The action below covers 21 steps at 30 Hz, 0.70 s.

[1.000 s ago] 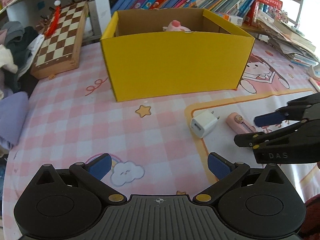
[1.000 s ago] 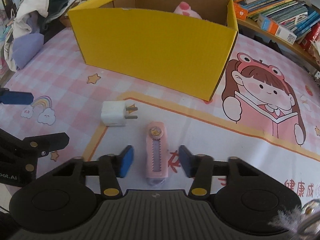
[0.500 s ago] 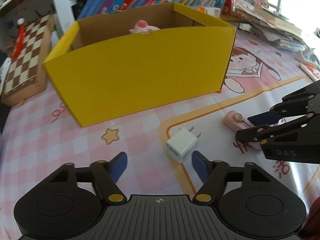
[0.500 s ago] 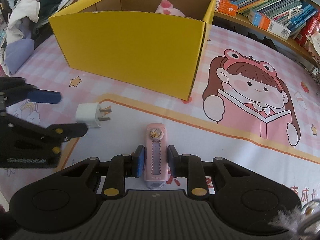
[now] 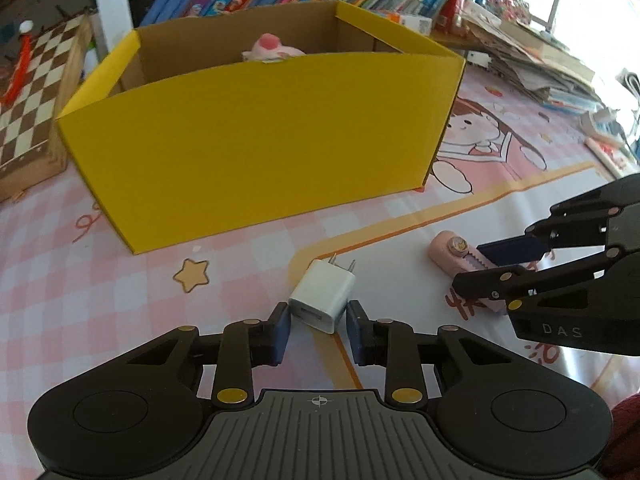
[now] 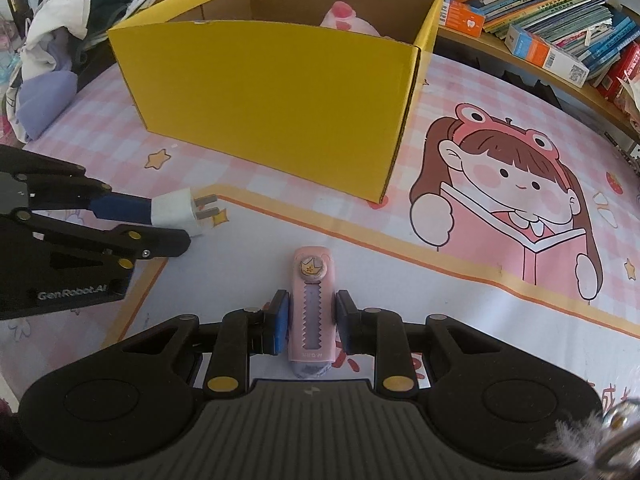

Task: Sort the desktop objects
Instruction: 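Lift the white plug with the left gripper while the right gripper lifts the pink knife toward the box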

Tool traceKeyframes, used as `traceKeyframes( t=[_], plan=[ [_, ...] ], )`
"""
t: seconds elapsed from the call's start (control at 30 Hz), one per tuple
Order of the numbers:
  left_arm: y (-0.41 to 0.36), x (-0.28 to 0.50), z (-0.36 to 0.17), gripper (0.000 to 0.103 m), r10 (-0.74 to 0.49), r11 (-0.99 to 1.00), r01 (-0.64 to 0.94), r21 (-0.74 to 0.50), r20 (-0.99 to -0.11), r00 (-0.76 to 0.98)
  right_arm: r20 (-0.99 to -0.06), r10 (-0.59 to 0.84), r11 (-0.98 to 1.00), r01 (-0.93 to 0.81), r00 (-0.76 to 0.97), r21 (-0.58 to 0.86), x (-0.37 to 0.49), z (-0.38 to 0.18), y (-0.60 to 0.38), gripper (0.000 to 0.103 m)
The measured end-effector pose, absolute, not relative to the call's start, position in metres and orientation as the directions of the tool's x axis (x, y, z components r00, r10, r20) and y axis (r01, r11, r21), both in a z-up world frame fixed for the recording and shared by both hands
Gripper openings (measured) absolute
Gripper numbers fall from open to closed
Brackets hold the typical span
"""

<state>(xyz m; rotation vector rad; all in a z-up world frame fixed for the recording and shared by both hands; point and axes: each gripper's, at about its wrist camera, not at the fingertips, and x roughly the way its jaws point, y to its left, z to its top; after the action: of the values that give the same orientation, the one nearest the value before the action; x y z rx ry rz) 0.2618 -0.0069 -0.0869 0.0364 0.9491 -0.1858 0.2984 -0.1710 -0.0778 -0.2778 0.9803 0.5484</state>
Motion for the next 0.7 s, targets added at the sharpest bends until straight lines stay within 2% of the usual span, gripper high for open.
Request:
traceKeyframes(
  t=[0.7],
  plan=[
    [0.018, 0.204, -0.065, 0.028, -0.108, 0.993, 0.108, -0.051, -0.776, 0.622, -0.825, 0.350, 0.784, -0.621, 0.443, -0.001, 0.252, -0.061, -0.144, 0.023]
  ],
)
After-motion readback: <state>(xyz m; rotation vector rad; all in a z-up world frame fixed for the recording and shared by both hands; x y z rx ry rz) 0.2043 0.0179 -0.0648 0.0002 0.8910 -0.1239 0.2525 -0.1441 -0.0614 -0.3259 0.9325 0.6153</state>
